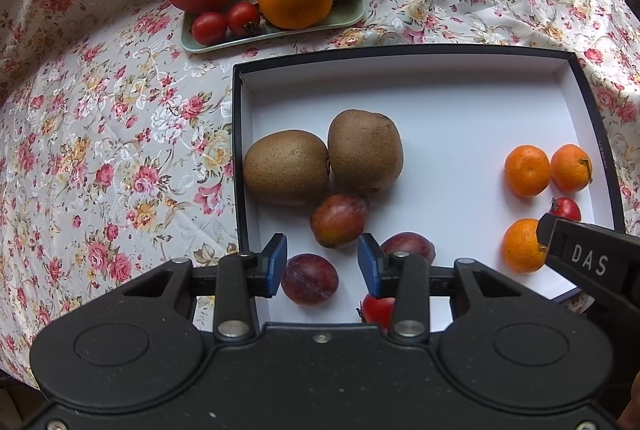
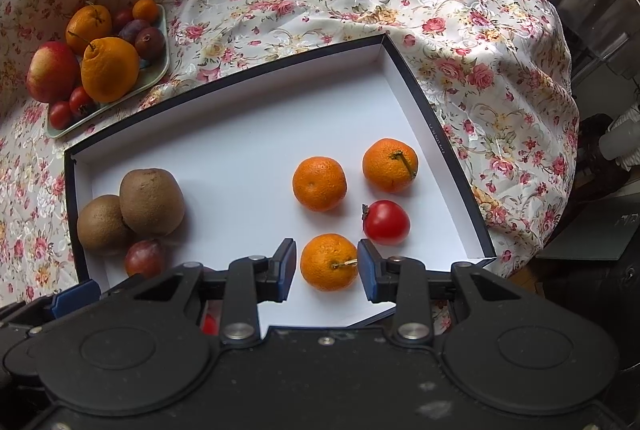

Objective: Organize fruits

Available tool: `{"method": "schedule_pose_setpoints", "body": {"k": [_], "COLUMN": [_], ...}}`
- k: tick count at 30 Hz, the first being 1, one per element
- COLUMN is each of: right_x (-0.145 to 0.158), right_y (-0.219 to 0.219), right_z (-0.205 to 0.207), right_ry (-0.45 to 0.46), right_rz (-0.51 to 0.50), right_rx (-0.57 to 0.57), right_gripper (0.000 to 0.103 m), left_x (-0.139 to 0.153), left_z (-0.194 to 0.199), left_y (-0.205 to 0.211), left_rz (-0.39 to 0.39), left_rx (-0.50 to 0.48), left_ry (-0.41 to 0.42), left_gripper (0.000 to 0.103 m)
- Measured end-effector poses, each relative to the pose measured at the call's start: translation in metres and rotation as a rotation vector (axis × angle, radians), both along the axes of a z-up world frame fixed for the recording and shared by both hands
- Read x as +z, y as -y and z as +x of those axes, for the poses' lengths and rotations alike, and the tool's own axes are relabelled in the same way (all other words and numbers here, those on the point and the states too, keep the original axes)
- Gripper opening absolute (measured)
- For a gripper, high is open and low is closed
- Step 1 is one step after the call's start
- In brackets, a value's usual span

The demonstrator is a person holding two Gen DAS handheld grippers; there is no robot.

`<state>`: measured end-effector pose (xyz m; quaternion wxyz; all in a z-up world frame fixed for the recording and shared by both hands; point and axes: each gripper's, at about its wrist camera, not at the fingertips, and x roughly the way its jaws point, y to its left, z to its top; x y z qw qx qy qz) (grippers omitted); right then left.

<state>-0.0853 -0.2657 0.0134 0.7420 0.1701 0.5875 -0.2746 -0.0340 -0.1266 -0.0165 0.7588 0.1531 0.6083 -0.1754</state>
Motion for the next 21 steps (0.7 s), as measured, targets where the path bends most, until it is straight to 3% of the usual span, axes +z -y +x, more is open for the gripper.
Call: {"method": "schedule_pose_setpoints", "body": {"k": [21], "right_x": [-0.0005], "right_y": [-0.0001], "right_z": [0.0], "right_ry": [0.0], "right_rz": [0.003], "right_rx": [-0.002], "right_gripper": [0.036], "left_x": [-0.0004], "left_z": [-0.0002], "left_y": [0.0005], "left_rz": [0.001], "left_rx": [0.003], "left_ry": [-0.003], "left_gripper": [0.049]}}
